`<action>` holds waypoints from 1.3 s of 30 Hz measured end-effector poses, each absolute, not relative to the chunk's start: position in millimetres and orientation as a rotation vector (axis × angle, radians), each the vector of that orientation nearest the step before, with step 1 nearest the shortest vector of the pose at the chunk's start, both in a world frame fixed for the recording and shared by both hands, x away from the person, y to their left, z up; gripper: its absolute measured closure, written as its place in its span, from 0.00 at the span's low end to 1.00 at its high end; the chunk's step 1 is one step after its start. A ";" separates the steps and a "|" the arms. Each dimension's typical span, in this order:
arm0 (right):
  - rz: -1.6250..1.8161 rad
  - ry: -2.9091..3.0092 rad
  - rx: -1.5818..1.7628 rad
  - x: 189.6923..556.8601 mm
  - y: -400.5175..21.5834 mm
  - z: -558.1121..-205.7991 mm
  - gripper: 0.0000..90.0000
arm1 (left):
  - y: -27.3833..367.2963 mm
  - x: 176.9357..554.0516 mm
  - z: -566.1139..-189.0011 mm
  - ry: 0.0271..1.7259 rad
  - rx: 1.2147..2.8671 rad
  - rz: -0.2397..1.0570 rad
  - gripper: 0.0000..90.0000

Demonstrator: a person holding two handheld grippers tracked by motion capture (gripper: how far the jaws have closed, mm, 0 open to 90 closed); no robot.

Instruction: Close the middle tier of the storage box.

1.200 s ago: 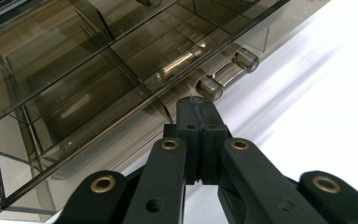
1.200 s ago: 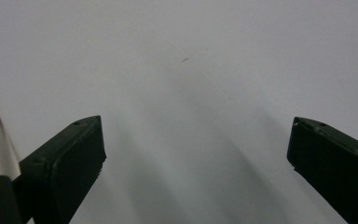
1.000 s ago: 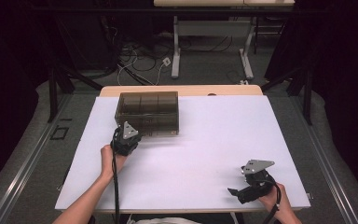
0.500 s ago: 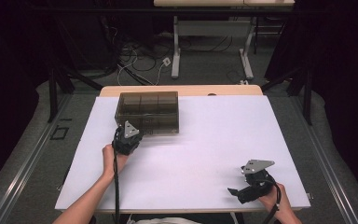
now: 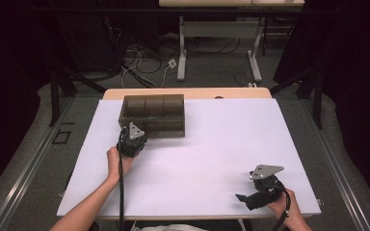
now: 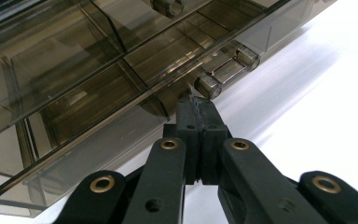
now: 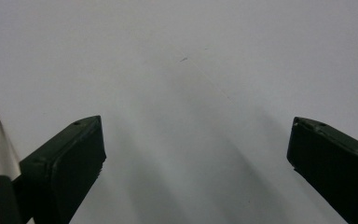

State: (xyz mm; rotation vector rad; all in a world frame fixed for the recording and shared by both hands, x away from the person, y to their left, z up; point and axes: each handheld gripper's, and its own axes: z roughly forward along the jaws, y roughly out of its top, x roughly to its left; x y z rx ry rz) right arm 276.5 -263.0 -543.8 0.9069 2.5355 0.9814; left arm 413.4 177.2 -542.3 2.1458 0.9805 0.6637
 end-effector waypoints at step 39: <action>0.970 2.539 0.920 276.1 -263.1 -544.4 0.04 | 170.2 432.4 -547.8 0.970 2.148 0.714 0.99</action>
